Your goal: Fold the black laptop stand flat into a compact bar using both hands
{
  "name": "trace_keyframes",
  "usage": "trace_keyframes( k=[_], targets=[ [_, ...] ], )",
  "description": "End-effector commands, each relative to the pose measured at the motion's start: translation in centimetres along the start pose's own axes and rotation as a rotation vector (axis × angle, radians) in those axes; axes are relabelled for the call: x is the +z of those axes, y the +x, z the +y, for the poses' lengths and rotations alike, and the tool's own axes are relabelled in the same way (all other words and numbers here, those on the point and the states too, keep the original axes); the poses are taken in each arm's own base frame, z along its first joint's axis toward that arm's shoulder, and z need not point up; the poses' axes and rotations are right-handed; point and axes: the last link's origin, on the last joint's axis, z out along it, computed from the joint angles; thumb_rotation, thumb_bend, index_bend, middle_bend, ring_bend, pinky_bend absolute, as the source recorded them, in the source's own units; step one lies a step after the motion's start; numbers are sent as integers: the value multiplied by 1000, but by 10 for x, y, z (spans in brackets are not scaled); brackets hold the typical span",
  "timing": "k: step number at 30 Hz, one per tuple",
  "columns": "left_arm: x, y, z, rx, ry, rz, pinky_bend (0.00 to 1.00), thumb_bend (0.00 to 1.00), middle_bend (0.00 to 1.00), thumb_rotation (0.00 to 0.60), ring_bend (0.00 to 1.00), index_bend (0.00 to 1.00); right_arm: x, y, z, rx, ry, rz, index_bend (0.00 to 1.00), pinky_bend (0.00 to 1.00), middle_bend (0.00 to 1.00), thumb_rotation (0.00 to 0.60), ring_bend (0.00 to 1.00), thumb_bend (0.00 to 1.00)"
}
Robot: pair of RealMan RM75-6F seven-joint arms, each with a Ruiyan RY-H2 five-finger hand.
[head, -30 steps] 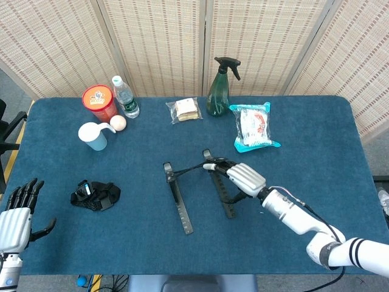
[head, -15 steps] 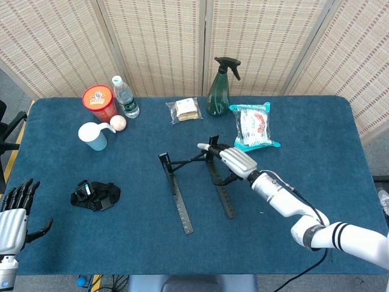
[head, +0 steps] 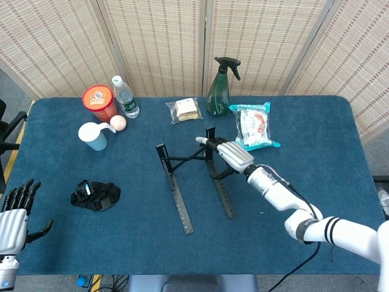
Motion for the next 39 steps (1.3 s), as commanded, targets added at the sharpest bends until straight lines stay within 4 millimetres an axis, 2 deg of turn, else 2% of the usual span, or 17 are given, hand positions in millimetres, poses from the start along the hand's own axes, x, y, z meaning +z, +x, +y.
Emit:
trace_keyframes(
  k=[1,6,12,15,17,19,23,26,29,39],
  targets=[
    [0,0,1,2,-6,-3,3,235,5,600,5,56,-1,0,1,7,-4,1,101,125,207,600,43,132],
    [1,-1,2,2,-9,-1,4,235,5,600,5,55,-19,1,1,6,13,-9,101,122,207,600,42,132],
    [3,-2,4,0,-21,-6,4,235,5,600,5,55,-49,0,13,10,-24,-52,101,122,213,600,42,132],
    [3,-3,6,-2,-27,-8,4,234,5,600,5,56,-57,-4,20,5,-48,-73,101,123,247,600,52,132],
    [3,-4,7,-2,-31,-10,4,234,5,600,5,56,-59,-7,23,8,-62,-82,101,131,288,600,95,132],
    [3,-4,7,-1,-32,-10,4,234,5,600,5,55,-59,-10,26,13,-76,-96,101,155,330,600,146,132],
    [2,-2,6,0,-27,-7,4,234,5,600,5,55,-54,-14,28,14,-96,-119,101,259,495,600,315,132],
    [1,-2,5,1,-24,-8,3,234,5,600,5,55,-50,-18,27,18,-101,-133,101,305,574,600,388,132],
    [0,-3,5,0,-22,-12,4,235,5,600,5,55,-45,-22,26,27,-105,-141,101,322,596,600,409,131],
    [1,-3,4,0,-21,-17,4,234,5,600,5,55,-27,-30,30,68,-142,-147,101,323,566,600,413,132]
  ],
)
